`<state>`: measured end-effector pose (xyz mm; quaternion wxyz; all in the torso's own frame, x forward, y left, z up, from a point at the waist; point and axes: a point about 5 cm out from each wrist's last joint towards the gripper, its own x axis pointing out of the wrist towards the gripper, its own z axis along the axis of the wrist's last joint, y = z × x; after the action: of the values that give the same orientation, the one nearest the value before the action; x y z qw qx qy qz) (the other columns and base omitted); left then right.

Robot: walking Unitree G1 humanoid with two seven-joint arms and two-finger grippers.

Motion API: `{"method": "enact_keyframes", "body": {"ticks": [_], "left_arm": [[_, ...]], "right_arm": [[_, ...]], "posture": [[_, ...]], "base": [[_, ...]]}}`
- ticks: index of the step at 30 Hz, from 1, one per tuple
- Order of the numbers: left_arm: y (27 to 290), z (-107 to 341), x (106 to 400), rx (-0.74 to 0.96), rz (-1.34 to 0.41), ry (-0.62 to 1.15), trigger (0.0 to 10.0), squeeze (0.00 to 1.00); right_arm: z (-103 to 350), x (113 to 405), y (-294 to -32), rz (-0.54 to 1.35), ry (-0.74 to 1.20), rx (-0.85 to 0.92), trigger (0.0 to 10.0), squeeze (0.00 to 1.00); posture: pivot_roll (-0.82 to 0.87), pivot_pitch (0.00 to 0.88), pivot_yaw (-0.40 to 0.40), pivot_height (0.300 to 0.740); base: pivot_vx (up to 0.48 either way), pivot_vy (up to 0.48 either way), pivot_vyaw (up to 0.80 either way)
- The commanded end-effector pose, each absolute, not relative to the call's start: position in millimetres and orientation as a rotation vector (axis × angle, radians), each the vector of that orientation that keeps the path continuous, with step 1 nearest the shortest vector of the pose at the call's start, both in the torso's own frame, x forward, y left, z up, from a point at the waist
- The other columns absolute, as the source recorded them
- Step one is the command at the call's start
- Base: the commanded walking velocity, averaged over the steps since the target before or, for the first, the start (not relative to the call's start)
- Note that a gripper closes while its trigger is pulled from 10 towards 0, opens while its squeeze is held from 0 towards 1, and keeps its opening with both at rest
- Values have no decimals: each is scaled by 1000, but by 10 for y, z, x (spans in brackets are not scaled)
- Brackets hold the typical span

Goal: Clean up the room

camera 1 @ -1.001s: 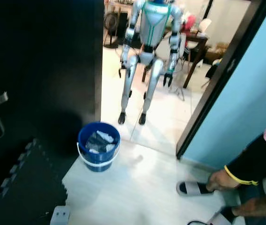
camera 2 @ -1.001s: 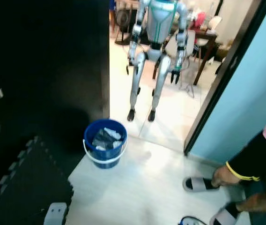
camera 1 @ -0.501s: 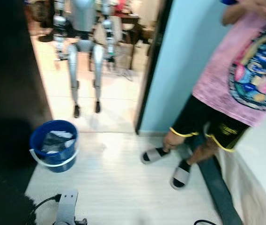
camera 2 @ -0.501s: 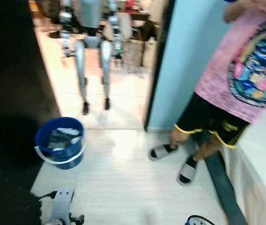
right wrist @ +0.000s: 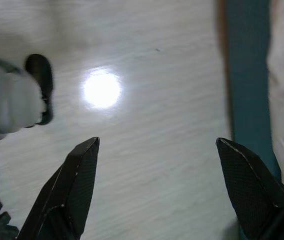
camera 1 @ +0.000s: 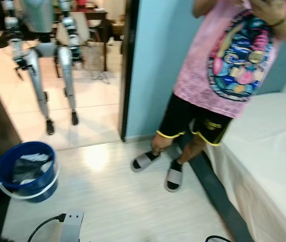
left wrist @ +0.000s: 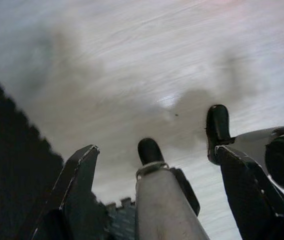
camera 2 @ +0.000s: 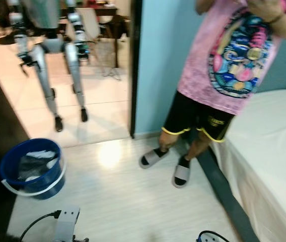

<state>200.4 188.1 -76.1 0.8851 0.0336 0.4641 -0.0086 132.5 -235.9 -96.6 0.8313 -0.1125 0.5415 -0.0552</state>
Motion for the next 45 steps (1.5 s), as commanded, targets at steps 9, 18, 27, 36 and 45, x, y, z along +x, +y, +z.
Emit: {"method": "enact_keyframes", "body": {"ticks": [9,18,27,36,45], "left_arm": [[1855,-785,1972,111,-44,1000,10000,0],[1851,-786,1970,90,-47,1000,10000,0],[1828,-781,1982,66,-56,991,10000,0],[1820,-779,1987,57,-57,986,10000,0],[1824,-779,1985,58,-56,982,10000,0]], "right_arm": [[-959,1321,-2395,-135,1150,-240,10000,0],[-962,1318,-2390,-141,1150,-235,10000,0],[-958,1325,-2395,-148,1149,-239,10000,0],[-955,1324,-2406,-155,1146,-240,10000,0],[-958,1313,-2411,-158,1148,-239,10000,0]], "posture": [[68,30,-85,740],[68,29,-84,740],[67,29,-92,740],[63,30,-93,740],[63,32,-92,740]], "base": [[0,0,-775],[0,0,-775],[0,0,-775],[0,0,-775],[0,0,-775]]}}
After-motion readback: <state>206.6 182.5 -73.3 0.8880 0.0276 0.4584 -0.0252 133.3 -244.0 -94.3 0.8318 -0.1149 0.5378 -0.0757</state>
